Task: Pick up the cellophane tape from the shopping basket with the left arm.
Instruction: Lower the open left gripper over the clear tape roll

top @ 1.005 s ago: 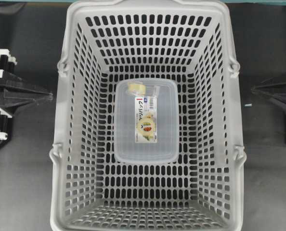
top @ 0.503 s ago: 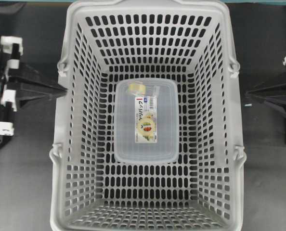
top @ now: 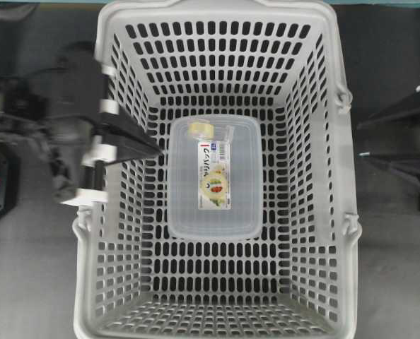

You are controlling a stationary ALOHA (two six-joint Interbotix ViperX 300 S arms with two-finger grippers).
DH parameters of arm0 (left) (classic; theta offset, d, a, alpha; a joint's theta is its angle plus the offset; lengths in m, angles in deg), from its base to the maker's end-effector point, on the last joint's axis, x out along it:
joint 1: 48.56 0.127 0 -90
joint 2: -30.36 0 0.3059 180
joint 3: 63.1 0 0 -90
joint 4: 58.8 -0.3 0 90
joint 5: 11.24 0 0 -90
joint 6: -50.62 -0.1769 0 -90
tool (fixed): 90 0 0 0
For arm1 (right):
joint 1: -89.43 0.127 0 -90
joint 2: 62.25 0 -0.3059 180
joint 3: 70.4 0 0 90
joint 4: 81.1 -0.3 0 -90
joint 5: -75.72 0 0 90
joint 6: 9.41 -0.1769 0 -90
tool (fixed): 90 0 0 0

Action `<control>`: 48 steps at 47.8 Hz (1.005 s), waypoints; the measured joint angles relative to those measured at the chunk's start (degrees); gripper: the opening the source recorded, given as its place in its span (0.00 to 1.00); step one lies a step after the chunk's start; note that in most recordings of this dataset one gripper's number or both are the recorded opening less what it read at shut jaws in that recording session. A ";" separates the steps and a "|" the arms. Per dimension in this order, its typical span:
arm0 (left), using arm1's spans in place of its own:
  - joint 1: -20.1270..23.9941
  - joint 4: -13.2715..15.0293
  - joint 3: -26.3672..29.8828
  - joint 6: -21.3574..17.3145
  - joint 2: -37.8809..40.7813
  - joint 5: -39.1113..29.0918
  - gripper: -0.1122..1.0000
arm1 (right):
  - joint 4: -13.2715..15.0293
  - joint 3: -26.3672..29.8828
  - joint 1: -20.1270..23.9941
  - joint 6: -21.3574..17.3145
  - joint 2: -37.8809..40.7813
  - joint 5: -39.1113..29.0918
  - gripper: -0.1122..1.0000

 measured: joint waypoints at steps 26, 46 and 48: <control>0.09 0.00 16.44 -0.18 21.80 -14.77 0.91 | -0.09 0.00 0.09 0.26 -0.62 -0.18 0.78; -1.23 0.09 20.74 -0.26 32.26 -16.44 0.91 | -0.09 0.00 0.00 0.26 -2.29 -0.26 0.78; -1.05 0.00 20.83 -0.26 32.70 -16.52 0.91 | 0.00 0.00 0.00 0.26 -2.37 -0.26 0.78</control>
